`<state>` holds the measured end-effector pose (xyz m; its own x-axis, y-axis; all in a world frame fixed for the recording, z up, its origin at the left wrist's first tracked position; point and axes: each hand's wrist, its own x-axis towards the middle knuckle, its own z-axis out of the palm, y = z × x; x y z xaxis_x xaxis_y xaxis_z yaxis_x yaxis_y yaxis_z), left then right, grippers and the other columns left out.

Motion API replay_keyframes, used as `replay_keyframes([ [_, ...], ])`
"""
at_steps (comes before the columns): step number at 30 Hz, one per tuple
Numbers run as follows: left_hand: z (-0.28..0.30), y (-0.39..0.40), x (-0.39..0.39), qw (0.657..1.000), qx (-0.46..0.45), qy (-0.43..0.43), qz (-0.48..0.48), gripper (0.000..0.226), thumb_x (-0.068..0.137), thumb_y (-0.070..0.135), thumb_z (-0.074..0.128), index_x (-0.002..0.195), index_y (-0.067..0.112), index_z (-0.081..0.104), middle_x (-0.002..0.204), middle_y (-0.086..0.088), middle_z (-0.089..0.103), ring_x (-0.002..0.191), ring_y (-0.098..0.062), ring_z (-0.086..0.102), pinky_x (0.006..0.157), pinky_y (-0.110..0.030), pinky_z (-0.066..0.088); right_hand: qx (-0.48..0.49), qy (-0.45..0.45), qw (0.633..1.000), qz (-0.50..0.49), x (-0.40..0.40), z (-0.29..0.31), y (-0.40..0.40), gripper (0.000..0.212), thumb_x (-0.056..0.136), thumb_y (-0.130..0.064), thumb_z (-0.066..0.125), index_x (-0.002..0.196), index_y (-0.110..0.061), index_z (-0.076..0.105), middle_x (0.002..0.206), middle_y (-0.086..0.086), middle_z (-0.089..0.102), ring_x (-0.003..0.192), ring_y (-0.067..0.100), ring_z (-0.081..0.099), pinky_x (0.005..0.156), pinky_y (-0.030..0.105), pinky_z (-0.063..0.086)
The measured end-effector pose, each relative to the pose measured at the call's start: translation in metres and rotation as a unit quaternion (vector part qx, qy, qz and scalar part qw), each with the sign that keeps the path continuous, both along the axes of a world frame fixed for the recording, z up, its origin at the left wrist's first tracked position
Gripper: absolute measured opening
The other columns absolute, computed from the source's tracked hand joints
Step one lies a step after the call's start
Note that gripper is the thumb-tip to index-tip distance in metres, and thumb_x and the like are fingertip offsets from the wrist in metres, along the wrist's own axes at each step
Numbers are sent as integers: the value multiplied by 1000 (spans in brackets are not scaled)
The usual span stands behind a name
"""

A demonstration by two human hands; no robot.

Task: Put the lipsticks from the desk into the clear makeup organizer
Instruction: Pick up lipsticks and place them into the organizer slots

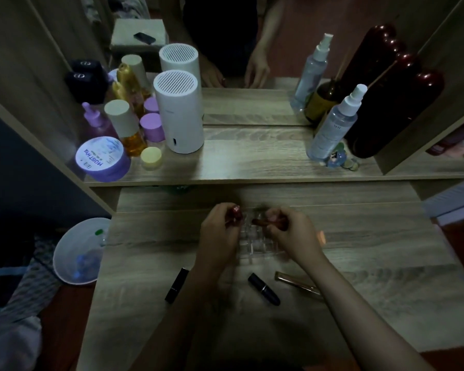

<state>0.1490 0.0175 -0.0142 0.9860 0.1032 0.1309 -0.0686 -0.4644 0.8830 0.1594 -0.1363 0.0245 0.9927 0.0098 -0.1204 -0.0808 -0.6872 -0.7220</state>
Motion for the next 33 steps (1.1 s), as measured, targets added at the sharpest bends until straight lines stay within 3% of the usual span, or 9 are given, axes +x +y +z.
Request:
replay_keyframes([
  [7, -9, -4, 9, 1000, 17, 20, -9, 24, 81, 0, 61, 104, 6, 59, 105, -13, 63, 92, -14, 56, 76, -11, 42, -91, -17, 995, 38, 19, -6, 10, 13, 73, -2, 68, 83, -11, 67, 85, 11, 73, 83, 27, 65, 75, 34, 49],
  [12, -14, -5, 14, 997, 59, 43, -17, 27, 78, 1, 58, 105, 5, 59, 102, -18, 64, 92, -29, 61, 81, -42, 52, -162, -4, 983, 87, 31, -8, 16, 13, 77, -4, 66, 87, -11, 71, 96, 15, 69, 93, 29, 62, 77, 37, 50],
  [17, -17, -7, 16, 995, 84, 37, -25, 18, 82, 12, 61, 99, 10, 60, 95, -14, 66, 84, -25, 62, 73, -40, 53, -186, 22, 976, 110, 38, -10, 20, 24, 77, -1, 62, 99, -7, 68, 103, 19, 68, 100, 33, 61, 82, 38, 49],
  [21, -21, -7, 17, 991, 119, 47, -27, 16, 82, 14, 59, 98, 10, 60, 93, -15, 67, 85, -28, 62, 72, -37, 49, -129, -7, 987, 92, 38, -13, 23, 42, 72, 4, 65, 112, -6, 56, 106, 20, 68, 100, 34, 60, 78, 31, 43],
  [24, -23, -7, 17, 990, 130, 52, -28, 13, 82, 14, 59, 94, 9, 60, 89, -15, 66, 82, -27, 61, 68, -31, 41, -100, -22, 990, 93, 36, -20, 25, 41, 71, 5, 65, 108, -7, 52, 101, 17, 68, 95, 33, 61, 68, 25, 36],
  [27, -25, -7, 18, 988, 140, 53, -29, 14, 82, 13, 59, 96, 9, 60, 89, -16, 64, 81, -27, 60, 67, -29, 40, -97, -24, 991, 91, 33, -26, 26, 38, 70, 6, 64, 105, -5, 53, 101, 18, 67, 95, 33, 60, 71, 29, 40],
  [33, -27, -7, 20, 988, 148, 50, -23, 17, 80, 14, 60, 96, 8, 61, 91, -17, 63, 81, -29, 59, 72, -36, 47, -93, -48, 991, 82, 32, -29, 22, 27, 69, 6, 66, 94, -1, 60, 93, 21, 69, 87, 34, 61, 62, 19, 28],
])
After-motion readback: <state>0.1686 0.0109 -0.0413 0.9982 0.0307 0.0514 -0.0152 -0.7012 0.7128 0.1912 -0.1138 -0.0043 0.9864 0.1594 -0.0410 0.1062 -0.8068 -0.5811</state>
